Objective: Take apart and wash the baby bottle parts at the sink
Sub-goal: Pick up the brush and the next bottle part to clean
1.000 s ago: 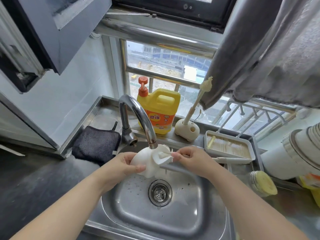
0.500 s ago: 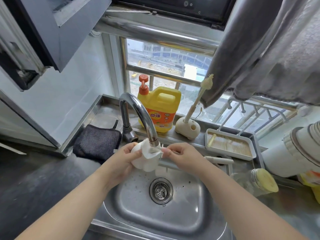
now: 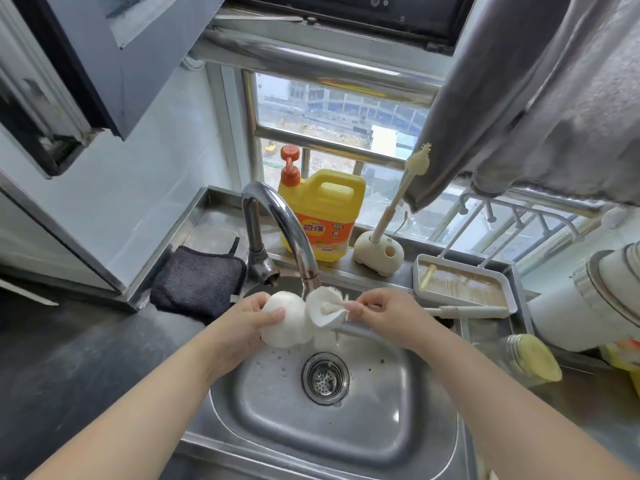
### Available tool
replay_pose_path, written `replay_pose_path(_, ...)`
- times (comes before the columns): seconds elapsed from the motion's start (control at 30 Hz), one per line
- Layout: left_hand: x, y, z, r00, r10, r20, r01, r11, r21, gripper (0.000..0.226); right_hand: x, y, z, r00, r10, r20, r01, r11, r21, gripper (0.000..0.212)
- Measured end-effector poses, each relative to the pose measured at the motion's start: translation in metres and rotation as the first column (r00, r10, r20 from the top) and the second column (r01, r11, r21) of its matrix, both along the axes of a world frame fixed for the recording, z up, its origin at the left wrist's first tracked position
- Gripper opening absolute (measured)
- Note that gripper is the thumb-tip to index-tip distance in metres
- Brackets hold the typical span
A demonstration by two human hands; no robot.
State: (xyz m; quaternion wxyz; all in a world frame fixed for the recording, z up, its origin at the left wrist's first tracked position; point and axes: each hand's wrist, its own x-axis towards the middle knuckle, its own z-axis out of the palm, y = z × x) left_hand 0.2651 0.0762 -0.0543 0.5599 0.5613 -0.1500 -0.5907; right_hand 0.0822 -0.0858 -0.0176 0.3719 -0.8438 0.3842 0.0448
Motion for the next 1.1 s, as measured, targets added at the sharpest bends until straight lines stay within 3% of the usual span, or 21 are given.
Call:
replay_pose_path(0.1,-0.008,-0.009,0.004,0.982,0.123,-0.144,-0.125,0.992,-0.005,0.028,0.008,0.002,0.003,0.991,-0.052,0.12,0.045,0.997,0.061,0.031)
replay_pose_path(0.23,-0.011,-0.015,0.01,0.937,0.253,-0.24,-0.236,0.967,0.098,0.036,0.008,0.011,-0.009,0.994,0.029,0.11,-0.036,0.998,0.06,0.026)
replay_pose_path(0.4,-0.007,-0.01,0.012,0.945,0.223,-0.238,-0.195,0.971,0.136,0.031,0.001,-0.003,0.0,0.988,-0.054,0.144,0.044,0.997,0.071,0.025)
replay_pose_path(0.5,-0.012,-0.015,0.015,0.955,0.195,-0.223,-0.18,0.98,0.089,0.022,0.009,0.008,0.001,0.986,0.01,0.167,-0.024,0.996,0.083,0.025)
replay_pose_path(0.6,-0.008,-0.011,0.015,0.964,0.192,-0.185,-0.183,0.981,0.063,0.022,0.001,0.01,-0.003,0.995,0.058,0.084,-0.06,0.998,0.026,0.022)
replay_pose_path(0.7,-0.004,-0.007,0.011,0.972,0.141,-0.188,-0.136,0.99,0.038,0.029,-0.004,0.002,0.004,0.994,-0.024,0.104,0.02,0.999,0.034,0.025)
replay_pose_path(0.8,-0.007,-0.01,0.011,0.99,0.069,-0.126,-0.066,0.998,0.023,0.03,0.005,0.005,0.011,0.989,-0.034,0.146,0.025,0.998,0.059,0.024)
replay_pose_path(0.93,-0.01,-0.01,0.008,0.998,0.065,-0.02,-0.066,0.997,-0.026,0.031,0.002,0.006,0.004,0.997,0.029,0.065,-0.029,1.0,0.009,0.028)
replay_pose_path(1.1,-0.012,-0.002,0.002,0.938,-0.155,0.31,0.184,0.981,-0.066,0.03,-0.001,0.002,0.01,0.997,-0.029,0.068,0.03,0.999,-0.011,0.031)
